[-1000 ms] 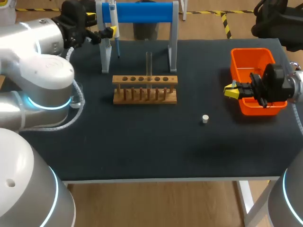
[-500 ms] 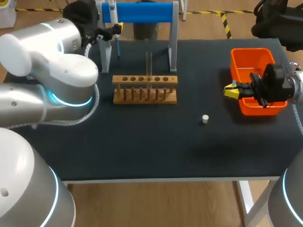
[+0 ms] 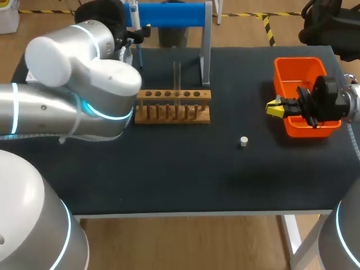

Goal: Invert the test tube, pick up the pipette, mount the tip to pipette, aspirate from beaker and dispense into the tube, eject the tip, return the pipette, and cap with the stopper.

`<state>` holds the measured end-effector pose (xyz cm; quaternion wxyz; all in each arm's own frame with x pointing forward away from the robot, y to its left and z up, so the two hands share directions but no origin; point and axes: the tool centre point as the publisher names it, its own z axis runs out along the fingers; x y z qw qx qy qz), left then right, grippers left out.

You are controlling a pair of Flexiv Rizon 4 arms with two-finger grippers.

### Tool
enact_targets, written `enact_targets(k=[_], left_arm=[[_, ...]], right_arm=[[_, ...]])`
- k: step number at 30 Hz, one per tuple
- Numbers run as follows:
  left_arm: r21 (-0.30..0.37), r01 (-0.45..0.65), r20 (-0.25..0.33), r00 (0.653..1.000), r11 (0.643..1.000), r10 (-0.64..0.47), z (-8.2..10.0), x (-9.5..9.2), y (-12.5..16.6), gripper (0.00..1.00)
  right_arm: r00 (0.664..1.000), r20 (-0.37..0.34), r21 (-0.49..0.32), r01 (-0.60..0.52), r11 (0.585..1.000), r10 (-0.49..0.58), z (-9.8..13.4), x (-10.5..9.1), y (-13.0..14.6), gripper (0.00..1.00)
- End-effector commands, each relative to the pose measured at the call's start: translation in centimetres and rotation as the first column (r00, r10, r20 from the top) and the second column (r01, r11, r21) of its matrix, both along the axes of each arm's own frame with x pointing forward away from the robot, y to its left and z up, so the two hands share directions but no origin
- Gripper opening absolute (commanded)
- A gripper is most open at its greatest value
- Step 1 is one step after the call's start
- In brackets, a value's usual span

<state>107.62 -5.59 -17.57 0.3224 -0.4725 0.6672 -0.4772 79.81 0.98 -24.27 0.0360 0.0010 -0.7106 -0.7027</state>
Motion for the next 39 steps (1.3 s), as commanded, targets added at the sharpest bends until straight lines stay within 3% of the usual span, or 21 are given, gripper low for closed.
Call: enact_targets(k=[1, 24, 29, 39], left_arm=[[0.073, -0.239, 0.015, 0.971, 0.968, 0.239, 0.1, 1.1, -0.9, 1.00], [0.016, -0.326, 0.007, 0.945, 0.945, 0.326, -1.0, 3.3, -0.8, 1.00], [0.009, -0.320, 0.001, 0.948, 0.948, 0.320, -1.4, 3.8, -0.5, 0.85], [-0.012, -0.281, -0.004, 0.960, 0.960, 0.281, -2.2, 4.4, -0.1, 0.80]], right_arm=[[1.000, 0.001, -0.001, 0.001, 1.000, -0.001, 0.0, -0.1, -0.1, 0.00], [1.000, 0.001, -0.001, 0.001, 1.000, -0.001, 0.0, -0.1, -0.1, 0.00], [1.000, 0.001, -0.001, 0.001, 1.000, -0.001, 0.0, -0.1, -0.1, 0.00], [1.000, 0.001, -0.001, 0.001, 1.000, -0.001, 0.0, -0.1, -0.1, 0.00]])
